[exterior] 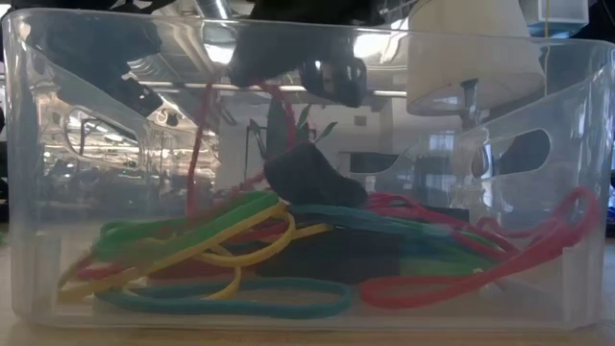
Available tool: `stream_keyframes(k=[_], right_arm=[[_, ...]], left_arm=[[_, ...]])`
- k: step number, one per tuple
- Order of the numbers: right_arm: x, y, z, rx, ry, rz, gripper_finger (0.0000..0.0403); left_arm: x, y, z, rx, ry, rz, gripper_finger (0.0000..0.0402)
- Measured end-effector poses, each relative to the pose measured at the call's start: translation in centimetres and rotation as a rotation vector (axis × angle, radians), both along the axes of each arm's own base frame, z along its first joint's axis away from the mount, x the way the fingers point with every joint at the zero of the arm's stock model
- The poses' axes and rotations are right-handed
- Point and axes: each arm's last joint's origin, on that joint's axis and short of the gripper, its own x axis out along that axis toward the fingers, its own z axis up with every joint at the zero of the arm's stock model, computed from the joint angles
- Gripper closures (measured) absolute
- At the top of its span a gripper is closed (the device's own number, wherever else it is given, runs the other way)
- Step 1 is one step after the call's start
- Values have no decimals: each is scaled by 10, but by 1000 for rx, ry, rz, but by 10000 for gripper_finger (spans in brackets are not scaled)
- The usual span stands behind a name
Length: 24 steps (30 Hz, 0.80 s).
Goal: Pick and place rubber bands into bin
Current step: Put the red rubber band into the transparent bin
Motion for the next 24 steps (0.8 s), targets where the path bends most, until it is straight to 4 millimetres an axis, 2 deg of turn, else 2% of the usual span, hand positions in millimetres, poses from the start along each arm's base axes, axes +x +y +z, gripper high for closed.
stream_keyframes(k=[5, 17, 20, 22, 24], right_arm=[[1, 1, 1, -16, -22, -14, 388], [0, 1, 0, -14, -9, -9, 275], [0, 4, 1, 63, 2, 59, 270], [-4, 2, -2, -3, 33, 44, 274], [-9, -3, -8, -91, 101, -56, 281]], left_arm=[[0, 0, 0, -4, 0, 4, 398], [0, 0, 0, -12, 1, 12, 398], [0, 0, 0, -12, 1, 12, 398], [0, 0, 0, -12, 1, 12, 398], [0, 0, 0, -12, 1, 11, 398]])
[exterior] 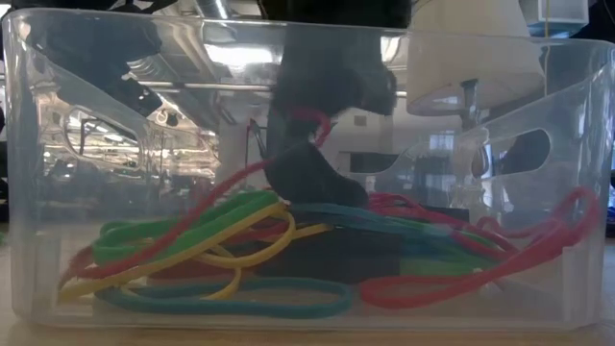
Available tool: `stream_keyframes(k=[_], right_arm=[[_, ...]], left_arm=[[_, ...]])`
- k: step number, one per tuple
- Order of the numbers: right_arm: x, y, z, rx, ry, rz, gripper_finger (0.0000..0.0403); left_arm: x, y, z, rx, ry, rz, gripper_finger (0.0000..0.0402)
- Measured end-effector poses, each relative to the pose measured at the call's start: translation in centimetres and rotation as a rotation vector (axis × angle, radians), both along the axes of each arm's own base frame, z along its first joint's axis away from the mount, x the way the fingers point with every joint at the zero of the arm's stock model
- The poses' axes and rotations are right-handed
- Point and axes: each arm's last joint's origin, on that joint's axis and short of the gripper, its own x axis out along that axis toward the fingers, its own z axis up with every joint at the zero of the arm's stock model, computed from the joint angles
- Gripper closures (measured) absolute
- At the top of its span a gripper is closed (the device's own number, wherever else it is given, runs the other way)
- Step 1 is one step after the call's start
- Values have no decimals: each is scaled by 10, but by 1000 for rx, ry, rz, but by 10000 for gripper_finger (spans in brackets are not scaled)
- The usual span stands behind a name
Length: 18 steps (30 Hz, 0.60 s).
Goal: Pick and place rubber bands into bin
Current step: Put the red rubber band into the transparent bin
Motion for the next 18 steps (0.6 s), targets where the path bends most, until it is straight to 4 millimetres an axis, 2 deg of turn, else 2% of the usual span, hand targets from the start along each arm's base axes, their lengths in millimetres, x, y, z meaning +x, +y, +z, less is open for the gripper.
stream_keyframes(k=[2, 4, 7, 9, 12, 18], right_arm=[[0, -1, -1, 26, 15, -21, 289], [4, 2, 3, 81, -30, 67, 296], [4, 4, 2, 2, -59, 74, 306], [5, 3, 1, 9, -64, 53, 311], [8, 3, 4, 32, -99, 121, 317], [8, 2, 2, -33, -103, 72, 308]], left_arm=[[0, 0, 0, 0, 0, 0, 398], [0, 0, 0, 0, 0, 0, 398], [0, 0, 0, 5, 0, -5, 398], [0, 0, 0, 5, -1, -6, 398], [0, 0, 0, 6, 0, -6, 398], [0, 0, 0, 7, 0, -7, 398]])
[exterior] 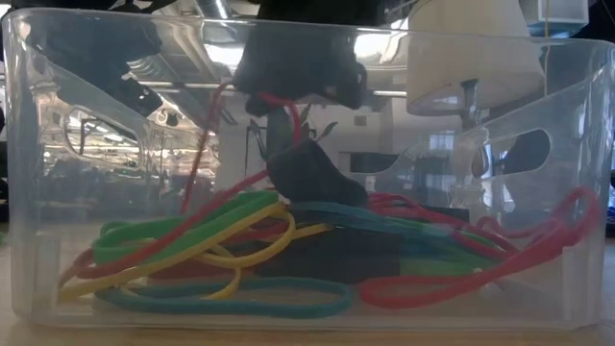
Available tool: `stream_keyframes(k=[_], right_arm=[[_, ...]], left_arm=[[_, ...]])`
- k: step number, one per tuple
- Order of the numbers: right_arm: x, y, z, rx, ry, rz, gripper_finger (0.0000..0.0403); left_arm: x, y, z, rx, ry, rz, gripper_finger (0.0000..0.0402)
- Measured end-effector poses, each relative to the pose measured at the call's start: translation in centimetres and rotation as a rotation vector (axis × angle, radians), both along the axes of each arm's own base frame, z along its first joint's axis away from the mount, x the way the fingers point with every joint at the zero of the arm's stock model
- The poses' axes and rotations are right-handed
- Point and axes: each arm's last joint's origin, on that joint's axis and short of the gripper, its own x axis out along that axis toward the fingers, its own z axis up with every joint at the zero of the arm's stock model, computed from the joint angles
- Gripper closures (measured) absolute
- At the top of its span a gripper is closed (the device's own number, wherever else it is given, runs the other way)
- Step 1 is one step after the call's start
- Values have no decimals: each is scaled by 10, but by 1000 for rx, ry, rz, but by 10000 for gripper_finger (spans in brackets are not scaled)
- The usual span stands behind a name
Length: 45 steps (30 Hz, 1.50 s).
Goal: Pick and place rubber bands into bin
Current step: Put the red rubber band into the transparent bin, then put the blue rubber band into the transparent bin
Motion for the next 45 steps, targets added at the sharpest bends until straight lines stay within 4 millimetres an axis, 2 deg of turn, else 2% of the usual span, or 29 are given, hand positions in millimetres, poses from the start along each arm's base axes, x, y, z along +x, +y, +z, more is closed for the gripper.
stream_keyframes(k=[4, 10, 11, 13, 15, 17, 18, 20, 22, 24, 25, 27, 29, 31, 33, 35, 37, 39, 41, 45], right_arm=[[0, 0, 0, -6, -2, 5, 277], [-2, 11, -3, 31, -2, 150, 232], [-4, 10, -5, -10, 17, 152, 228], [-9, 5, -10, -120, 66, 71, 224], [-8, 5, -10, -68, 73, 15, 225], [0, 10, -4, 52, 2, 109, 231], [1, 12, -1, 46, -32, 166, 235], [-3, 11, -3, -52, -20, 102, 245], [-4, 10, -8, -39, 13, 26, 256], [1, 12, -4, 36, -24, 106, 265], [1, 12, -1, 21, -44, 144, 270], [-5, 10, -4, -82, -2, 46, 279], [-8, 10, -11, -61, 58, -42, 287], [-2, 16, -7, 67, 14, 52, 295], [-1, 18, 2, 64, -46, 157, 302], [-6, 14, -3, -47, 4, 21, 309], [-8, 11, -12, -18, 75, -76, 318], [-3, 13, -8, 73, 37, 7, 328], [-2, 15, 0, 66, -8, 64, 339], [-8, 14, -5, 11, 44, 24, 361]], left_arm=[[0, 0, 0, 0, 0, 0, 398], [0, 0, 0, 19, -3, -19, 398], [0, 0, 0, 19, -3, -19, 398], [0, 0, 0, 20, -3, -18, 398], [0, 0, 0, 20, -3, -18, 398], [0, 0, 0, 20, -3, -17, 398], [0, 0, 0, 20, -3, -18, 398], [0, 0, 0, 20, -3, -17, 398], [0, 0, 0, 21, -3, -15, 398], [0, 0, 0, 22, -3, -14, 398], [0, 0, 0, 21, -3, -14, 398], [0, 0, 0, 22, -3, -14, 398], [0, 0, 0, 21, -3, -13, 398], [0, 0, 0, 21, -3, -14, 398], [0, 0, 0, 21, -3, -14, 398], [0, 0, 0, 21, -3, -14, 398], [0, 0, 0, 21, -3, -14, 398], [0, 0, 0, 21, -3, -14, 398], [0, 0, 0, 21, -3, -14, 398], [0, 0, 0, 21, -3, -14, 398]])
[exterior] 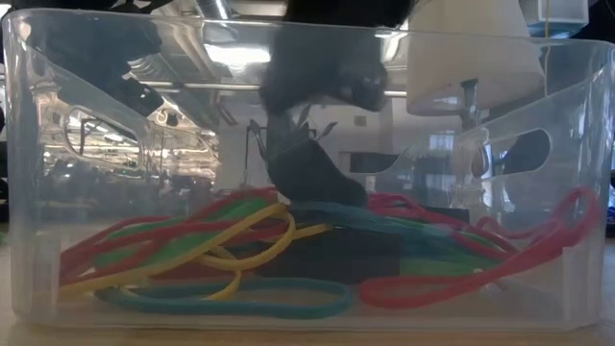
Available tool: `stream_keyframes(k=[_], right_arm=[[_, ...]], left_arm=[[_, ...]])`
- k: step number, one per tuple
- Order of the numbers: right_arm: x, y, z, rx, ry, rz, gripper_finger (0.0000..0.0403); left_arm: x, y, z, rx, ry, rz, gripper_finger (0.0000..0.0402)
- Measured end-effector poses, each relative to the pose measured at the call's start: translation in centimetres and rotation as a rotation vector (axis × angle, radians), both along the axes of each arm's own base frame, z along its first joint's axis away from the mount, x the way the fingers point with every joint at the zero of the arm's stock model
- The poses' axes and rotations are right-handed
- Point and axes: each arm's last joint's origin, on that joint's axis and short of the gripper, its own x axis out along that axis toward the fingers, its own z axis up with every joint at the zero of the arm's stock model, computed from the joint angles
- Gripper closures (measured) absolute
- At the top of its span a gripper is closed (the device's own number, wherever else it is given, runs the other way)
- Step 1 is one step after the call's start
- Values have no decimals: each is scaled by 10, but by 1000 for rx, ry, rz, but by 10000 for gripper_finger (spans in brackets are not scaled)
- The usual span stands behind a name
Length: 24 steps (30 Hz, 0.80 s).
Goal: Pick and place rubber bands into bin
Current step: Put the blue rubber band into the transparent bin
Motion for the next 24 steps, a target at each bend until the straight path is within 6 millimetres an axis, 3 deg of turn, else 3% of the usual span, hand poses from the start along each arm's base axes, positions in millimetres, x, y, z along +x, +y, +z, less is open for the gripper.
stream_keyframes(k=[6, 12, 24], right_arm=[[-6, -3, 21, -3, -36, -13, 397], [-24, -8, 37, -152, -3, -19, 396], [-43, -23, 41, -303, 135, -34, 401]], left_arm=[[1, 0, 1, -35, -16, 27, 398], [2, 0, 2, -45, -27, 35, 398], [2, 0, 2, -63, -24, 52, 398]])
